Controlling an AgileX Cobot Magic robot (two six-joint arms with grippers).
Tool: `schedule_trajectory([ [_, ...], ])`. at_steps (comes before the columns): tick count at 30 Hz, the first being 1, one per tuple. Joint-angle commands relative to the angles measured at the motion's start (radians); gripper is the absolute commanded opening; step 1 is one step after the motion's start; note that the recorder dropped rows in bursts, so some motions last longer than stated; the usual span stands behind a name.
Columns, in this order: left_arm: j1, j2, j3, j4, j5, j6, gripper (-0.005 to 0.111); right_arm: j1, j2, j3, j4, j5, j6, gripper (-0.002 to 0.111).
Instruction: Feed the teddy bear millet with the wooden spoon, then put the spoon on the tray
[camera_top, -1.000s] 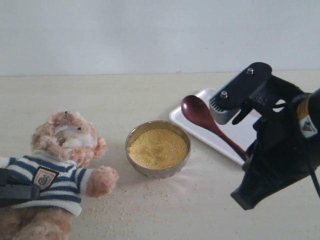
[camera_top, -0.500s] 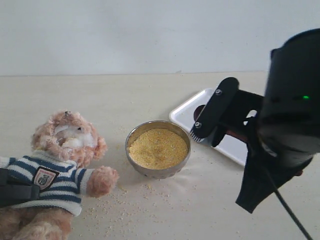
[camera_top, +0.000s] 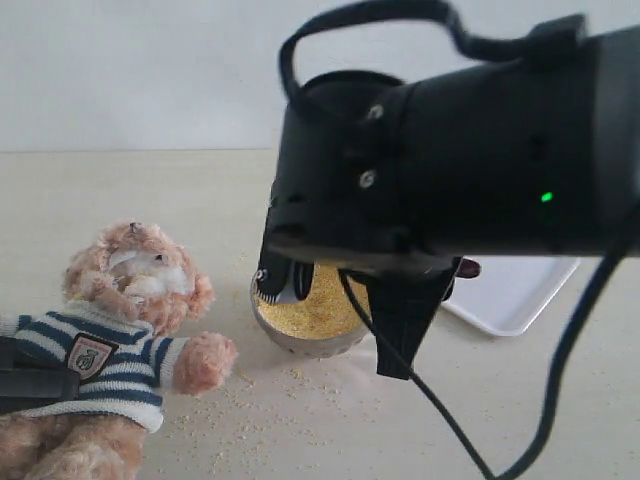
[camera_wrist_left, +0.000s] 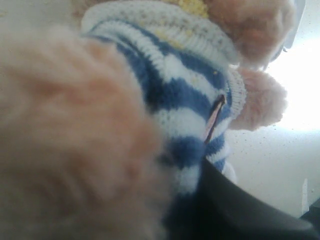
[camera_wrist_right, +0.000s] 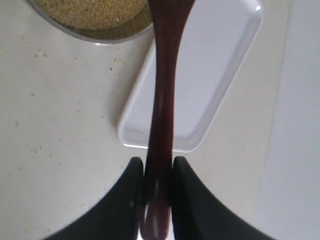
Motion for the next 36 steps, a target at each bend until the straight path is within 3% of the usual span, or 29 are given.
schedule_trajectory([
  [1, 0.002, -0.009, 0.004, -0.014, 0.010, 0.002, 0.005, 0.016, 0.077, -0.014, -0.106, 0.006, -0.031, 0.000],
  [8, 0.002, -0.009, 0.004, -0.014, 0.010, 0.002, 0.005, 0.016, 0.144, -0.014, -0.233, 0.006, -0.041, 0.000],
  [36, 0.002, -0.009, 0.004, -0.014, 0.010, 0.002, 0.005, -0.004, 0.264, -0.014, -0.363, 0.006, -0.063, 0.000],
])
